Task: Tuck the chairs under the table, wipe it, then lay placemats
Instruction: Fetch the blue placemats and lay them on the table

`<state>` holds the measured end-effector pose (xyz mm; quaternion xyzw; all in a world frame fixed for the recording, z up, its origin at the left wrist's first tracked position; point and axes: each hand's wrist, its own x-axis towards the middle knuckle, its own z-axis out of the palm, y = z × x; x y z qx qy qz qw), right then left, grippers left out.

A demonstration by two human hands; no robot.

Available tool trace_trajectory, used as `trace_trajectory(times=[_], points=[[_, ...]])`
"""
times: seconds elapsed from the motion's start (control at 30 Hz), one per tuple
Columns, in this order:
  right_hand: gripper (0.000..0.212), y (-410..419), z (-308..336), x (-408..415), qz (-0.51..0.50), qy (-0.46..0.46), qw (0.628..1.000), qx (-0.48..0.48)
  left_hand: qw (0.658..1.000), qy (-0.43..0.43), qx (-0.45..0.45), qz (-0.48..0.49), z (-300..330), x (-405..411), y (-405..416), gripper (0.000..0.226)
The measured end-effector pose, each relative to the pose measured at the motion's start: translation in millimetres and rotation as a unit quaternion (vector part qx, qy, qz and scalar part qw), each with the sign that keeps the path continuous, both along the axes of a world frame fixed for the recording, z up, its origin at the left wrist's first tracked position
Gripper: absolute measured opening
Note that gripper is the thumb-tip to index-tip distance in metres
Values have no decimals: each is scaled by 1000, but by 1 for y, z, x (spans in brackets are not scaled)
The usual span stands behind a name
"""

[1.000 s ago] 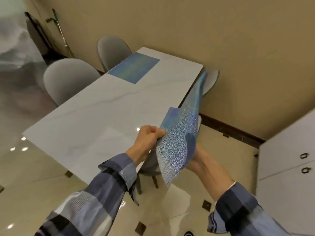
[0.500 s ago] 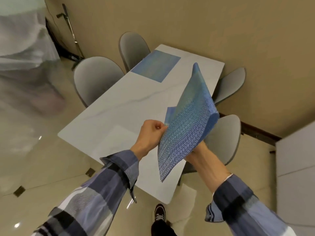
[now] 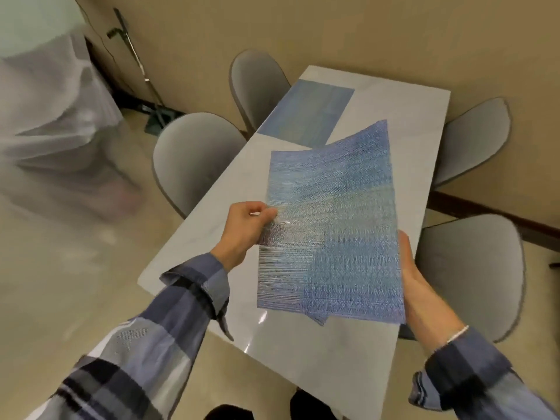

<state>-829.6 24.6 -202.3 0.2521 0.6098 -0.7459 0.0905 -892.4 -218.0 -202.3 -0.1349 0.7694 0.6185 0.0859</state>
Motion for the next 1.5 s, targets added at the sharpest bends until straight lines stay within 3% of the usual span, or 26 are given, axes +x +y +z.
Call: trace_trajectory(times=[0.17, 0.4, 0.5, 0.6, 0.97, 1.17, 1.4, 1.5], points=[[14, -22, 22, -30, -20, 119, 984, 133, 1000, -9, 17, 11, -8, -37, -36, 22], [17, -66, 6, -61, -85, 110, 956, 257, 999, 43, -23, -14, -12, -104, -100, 18], [9, -99, 0, -63, -127, 83, 948, 278, 996, 59, -48, -52, -15, -132, -136, 16], [15, -132, 6, -59, -160, 55, 942, 291, 993, 68, -61, -75, -21, -160, -167, 24], [12, -186, -54, -5, -263, -104, 929, 237, 949, 16, -228, -219, -28, -236, -180, 20], [12, -212, -90, -29, -278, -144, 931, 185, 914, 34, -300, -272, -30, -275, -171, 20], [8, -262, -107, -78, -349, -173, 907, 160, 888, 88, -311, -326, -42, -353, -173, 33], [9, -299, -119, -105, -401, -207, 880, 146, 864, 106, -304, -387, -55, -402, -177, 28]])
